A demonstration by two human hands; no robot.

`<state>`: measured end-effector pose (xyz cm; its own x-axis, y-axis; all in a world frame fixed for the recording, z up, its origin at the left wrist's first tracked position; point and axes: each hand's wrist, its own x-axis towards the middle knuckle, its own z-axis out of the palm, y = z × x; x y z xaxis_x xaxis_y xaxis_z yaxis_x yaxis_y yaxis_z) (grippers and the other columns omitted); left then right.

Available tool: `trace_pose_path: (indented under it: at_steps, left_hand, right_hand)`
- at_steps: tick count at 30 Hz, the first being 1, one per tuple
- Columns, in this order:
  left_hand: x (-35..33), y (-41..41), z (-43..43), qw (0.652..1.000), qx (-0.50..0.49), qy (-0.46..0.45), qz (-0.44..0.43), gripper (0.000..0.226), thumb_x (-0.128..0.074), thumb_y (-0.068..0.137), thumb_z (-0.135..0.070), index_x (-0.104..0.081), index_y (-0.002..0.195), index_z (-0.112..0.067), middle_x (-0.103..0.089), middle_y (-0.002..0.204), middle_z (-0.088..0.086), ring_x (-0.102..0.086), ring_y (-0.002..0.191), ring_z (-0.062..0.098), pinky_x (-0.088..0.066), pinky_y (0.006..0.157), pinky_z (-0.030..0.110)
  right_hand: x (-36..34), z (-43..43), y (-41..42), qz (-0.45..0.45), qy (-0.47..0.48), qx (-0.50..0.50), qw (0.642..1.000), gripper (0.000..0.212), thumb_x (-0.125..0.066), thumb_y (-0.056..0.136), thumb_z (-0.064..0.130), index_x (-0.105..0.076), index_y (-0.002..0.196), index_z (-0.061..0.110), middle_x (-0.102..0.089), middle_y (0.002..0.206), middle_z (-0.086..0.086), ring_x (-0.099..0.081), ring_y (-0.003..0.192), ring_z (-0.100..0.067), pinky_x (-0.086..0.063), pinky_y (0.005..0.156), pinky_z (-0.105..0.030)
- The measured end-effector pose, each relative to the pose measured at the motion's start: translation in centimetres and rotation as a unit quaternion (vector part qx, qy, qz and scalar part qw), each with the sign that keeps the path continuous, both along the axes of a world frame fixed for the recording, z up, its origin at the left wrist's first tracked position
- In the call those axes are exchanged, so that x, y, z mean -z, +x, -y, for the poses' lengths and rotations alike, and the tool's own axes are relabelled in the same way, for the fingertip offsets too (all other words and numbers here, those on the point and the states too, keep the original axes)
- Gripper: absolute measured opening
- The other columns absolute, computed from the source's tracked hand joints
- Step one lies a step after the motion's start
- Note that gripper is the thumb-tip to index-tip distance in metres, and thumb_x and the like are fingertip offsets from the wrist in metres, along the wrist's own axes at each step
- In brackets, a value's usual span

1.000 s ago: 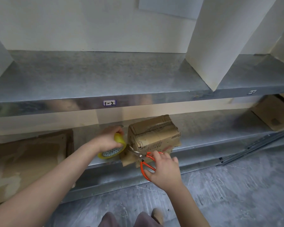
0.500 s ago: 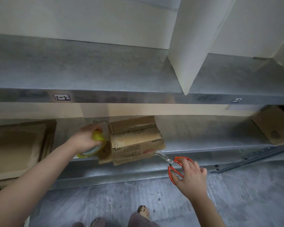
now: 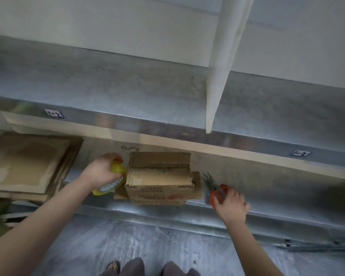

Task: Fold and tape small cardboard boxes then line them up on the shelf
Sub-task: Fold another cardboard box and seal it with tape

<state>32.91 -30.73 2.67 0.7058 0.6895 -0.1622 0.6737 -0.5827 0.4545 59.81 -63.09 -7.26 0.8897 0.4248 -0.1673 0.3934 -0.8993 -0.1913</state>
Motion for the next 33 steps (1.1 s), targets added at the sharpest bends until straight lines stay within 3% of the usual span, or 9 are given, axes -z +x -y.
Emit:
trace_pose_path:
  at_steps: [3, 8, 13, 22, 29, 33]
  left_hand:
    - [-0.1, -0.1, 0.4, 1.000, -0.011, 0.002, -0.005, 0.046, -0.080, 0.072, -0.032, -0.059, 0.112, -0.022, -0.062, 0.111, 0.002, -0.057, 0.100, 0.020, -0.045, 0.082, 0.029]
    - [-0.1, -0.3, 0.6, 1.000, -0.014, 0.003, -0.003, 0.047, -0.080, 0.072, -0.032, -0.059, 0.114, -0.022, -0.061, 0.112, 0.002, -0.056, 0.098, 0.019, -0.040, 0.078, 0.026]
    - [-0.4, -0.6, 0.3, 1.000, 0.005, -0.004, 0.000, 0.047, -0.079, 0.074, -0.033, -0.058, 0.114, -0.024, -0.061, 0.114, -0.001, -0.056, 0.099, 0.018, -0.041, 0.079, 0.027]
    - [-1.2, -1.7, -0.5, 0.998, 0.064, -0.024, 0.000, 0.046, -0.078, 0.073, -0.039, -0.058, 0.113, -0.027, -0.061, 0.114, -0.002, -0.056, 0.101, 0.018, -0.042, 0.080, 0.026]
    - [-1.1, -2.8, -1.6, 0.995, 0.091, -0.040, 0.010, 0.047, -0.078, 0.072, -0.039, -0.058, 0.113, -0.026, -0.060, 0.114, -0.001, -0.056, 0.100, 0.018, -0.040, 0.076, 0.024]
    - [-1.3, -3.7, -2.5, 0.994, 0.103, -0.047, 0.010, 0.048, -0.078, 0.071, -0.039, -0.057, 0.113, -0.027, -0.060, 0.113, -0.003, -0.056, 0.099, 0.018, -0.043, 0.077, 0.026]
  right_hand:
    - [0.9, -0.1, 0.0, -0.022, -0.009, -0.016, 1.000, 0.061, -0.049, 0.090, 0.057, -0.038, 0.136, 0.018, -0.048, 0.133, -0.007, -0.044, 0.122, -0.026, -0.035, 0.093, -0.039]
    - [-0.2, 1.3, -1.6, 0.017, 0.011, -0.094, 0.995, 0.060, -0.046, 0.094, 0.052, -0.031, 0.148, 0.031, -0.032, 0.154, 0.004, -0.032, 0.138, -0.019, -0.032, 0.099, -0.043]
    - [-3.3, 2.0, -4.3, 0.043, 0.060, -0.111, 0.991, 0.051, -0.045, 0.096, 0.048, -0.037, 0.145, 0.037, -0.036, 0.152, 0.008, -0.030, 0.141, -0.013, -0.023, 0.106, -0.045]
    - [-8.6, -3.8, -11.6, 0.075, 0.142, -0.168, 0.973, 0.057, -0.051, 0.092, 0.055, -0.043, 0.143, 0.031, -0.040, 0.150, 0.002, -0.034, 0.139, -0.019, -0.024, 0.111, -0.042]
    - [-8.0, -9.6, -14.0, 0.085, 0.101, -0.204, 0.970, 0.065, -0.032, 0.092, 0.068, -0.020, 0.151, 0.045, -0.025, 0.159, 0.004, -0.020, 0.147, -0.025, -0.017, 0.119, -0.049]
    - [-7.2, -11.1, -13.6, 0.068, 0.044, -0.177, 0.981, 0.067, -0.020, 0.089, 0.075, -0.016, 0.150, 0.049, -0.019, 0.161, 0.006, -0.010, 0.149, -0.020, -0.010, 0.120, -0.047]
